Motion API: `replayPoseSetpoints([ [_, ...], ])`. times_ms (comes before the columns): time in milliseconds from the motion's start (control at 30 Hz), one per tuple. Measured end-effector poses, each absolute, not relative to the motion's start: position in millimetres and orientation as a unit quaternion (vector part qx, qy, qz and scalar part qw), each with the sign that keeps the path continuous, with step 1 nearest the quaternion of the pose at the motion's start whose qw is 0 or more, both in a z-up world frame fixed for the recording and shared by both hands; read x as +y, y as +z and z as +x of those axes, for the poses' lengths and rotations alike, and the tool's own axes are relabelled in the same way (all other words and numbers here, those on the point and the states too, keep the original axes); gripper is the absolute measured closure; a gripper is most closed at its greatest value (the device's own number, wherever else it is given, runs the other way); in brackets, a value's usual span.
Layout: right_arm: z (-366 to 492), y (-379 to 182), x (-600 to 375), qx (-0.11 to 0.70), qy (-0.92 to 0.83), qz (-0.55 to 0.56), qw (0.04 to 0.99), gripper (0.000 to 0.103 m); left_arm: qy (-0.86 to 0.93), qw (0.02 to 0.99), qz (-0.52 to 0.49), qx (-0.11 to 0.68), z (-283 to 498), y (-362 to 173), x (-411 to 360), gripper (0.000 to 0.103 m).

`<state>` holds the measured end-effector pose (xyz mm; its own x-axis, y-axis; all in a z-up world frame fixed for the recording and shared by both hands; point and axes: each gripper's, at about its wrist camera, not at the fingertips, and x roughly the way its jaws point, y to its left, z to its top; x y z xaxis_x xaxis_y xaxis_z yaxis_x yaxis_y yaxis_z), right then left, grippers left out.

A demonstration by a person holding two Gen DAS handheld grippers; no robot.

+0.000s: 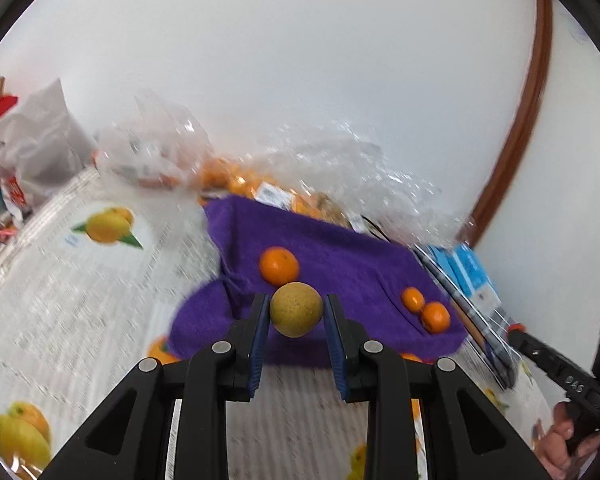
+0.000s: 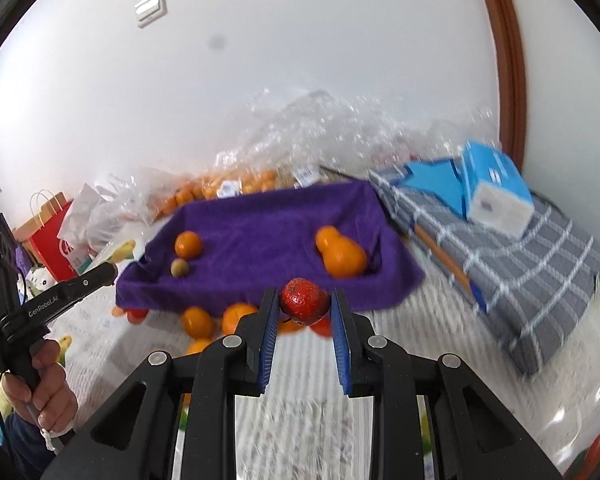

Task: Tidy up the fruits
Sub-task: 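Carry both fruits over the purple towel and open both tools onto it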

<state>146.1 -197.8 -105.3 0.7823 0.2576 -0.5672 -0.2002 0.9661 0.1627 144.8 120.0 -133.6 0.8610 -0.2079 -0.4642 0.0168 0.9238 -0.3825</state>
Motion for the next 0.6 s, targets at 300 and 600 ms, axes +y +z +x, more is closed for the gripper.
replayPoseSetpoints([
  [300, 196, -88, -176, 0.285, 0.129, 0.042, 0.949, 0.077, -0.034, 0.949, -0.186, 0.253, 200, -109, 128, 0.077],
  [600, 253, -132, -156, 0.330, 0.139, 0.081, 0.930, 0.077, -0.007, 0.944, -0.173, 0.281, 229, -150, 124, 0.077],
])
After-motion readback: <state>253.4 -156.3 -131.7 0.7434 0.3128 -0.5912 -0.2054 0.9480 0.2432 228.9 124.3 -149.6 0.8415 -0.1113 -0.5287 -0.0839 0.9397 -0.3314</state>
